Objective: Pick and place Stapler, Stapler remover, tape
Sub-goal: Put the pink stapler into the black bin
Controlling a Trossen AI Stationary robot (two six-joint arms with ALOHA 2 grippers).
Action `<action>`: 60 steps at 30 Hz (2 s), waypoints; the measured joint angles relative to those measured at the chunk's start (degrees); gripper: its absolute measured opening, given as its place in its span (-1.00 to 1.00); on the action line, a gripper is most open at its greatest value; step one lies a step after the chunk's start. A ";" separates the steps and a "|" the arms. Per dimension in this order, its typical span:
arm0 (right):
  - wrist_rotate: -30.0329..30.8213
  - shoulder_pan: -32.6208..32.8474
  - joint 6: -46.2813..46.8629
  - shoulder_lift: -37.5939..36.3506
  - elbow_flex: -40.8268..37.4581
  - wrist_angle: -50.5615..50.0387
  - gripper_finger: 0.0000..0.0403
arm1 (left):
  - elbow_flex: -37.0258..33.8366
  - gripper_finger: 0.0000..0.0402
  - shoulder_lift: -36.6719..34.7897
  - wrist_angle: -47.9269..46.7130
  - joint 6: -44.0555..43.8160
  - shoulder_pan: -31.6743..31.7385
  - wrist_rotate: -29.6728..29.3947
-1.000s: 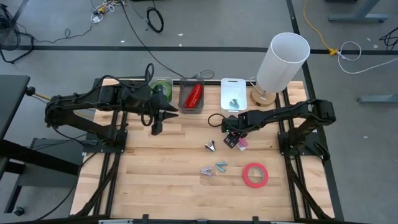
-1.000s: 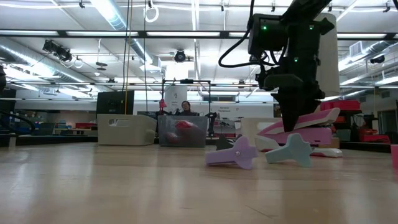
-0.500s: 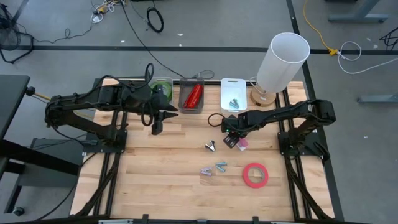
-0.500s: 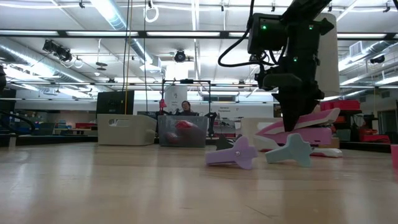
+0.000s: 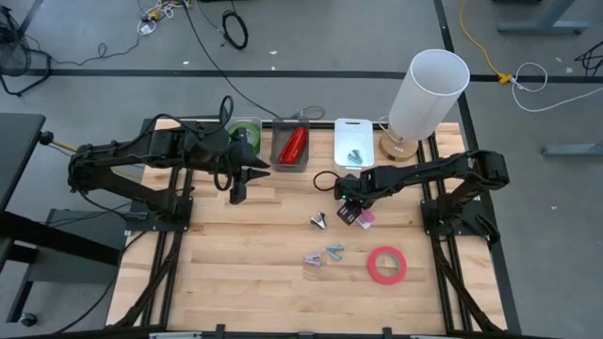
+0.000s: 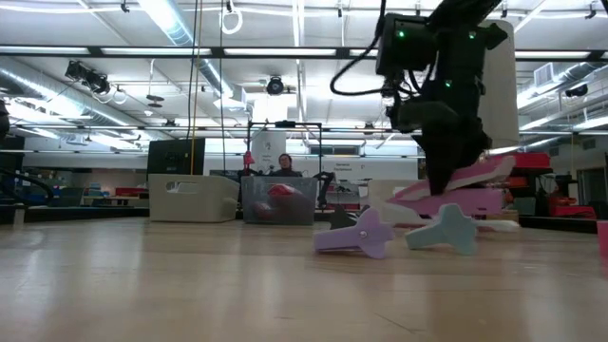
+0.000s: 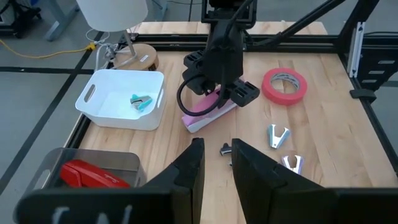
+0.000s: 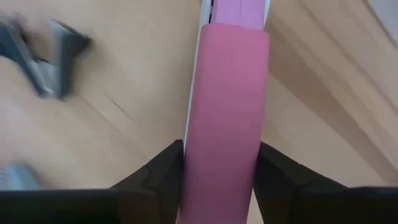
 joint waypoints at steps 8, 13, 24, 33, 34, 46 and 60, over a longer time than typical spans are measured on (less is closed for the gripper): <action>0.59 -0.21 -1.49 0.00 7.87 0.63 -0.18 | 0.00 -0.59 -0.28 -0.02 0.02 0.00 0.00; 1.19 -0.90 -1.44 -0.01 14.11 1.68 -0.18 | 0.04 -0.59 -1.08 0.03 0.00 0.02 0.00; 2.19 -4.42 -0.90 -0.11 22.94 11.42 -0.18 | 0.17 -0.59 -4.54 1.06 0.00 0.02 0.00; 1.34 -8.71 0.43 -0.11 23.02 17.51 -0.18 | 0.15 -0.59 -5.61 1.63 -0.02 0.02 0.00; 0.90 -9.25 0.43 -0.11 23.02 18.13 -0.19 | 0.15 -0.59 -5.60 1.68 0.00 0.02 0.00; -2.60 -12.99 1.13 -0.09 23.02 30.89 -0.26 | 0.15 -0.59 -5.60 1.77 0.00 0.02 0.00; -3.03 -13.75 2.75 -0.07 23.04 38.13 -0.27 | 0.15 -0.59 -5.60 1.79 0.02 0.00 0.00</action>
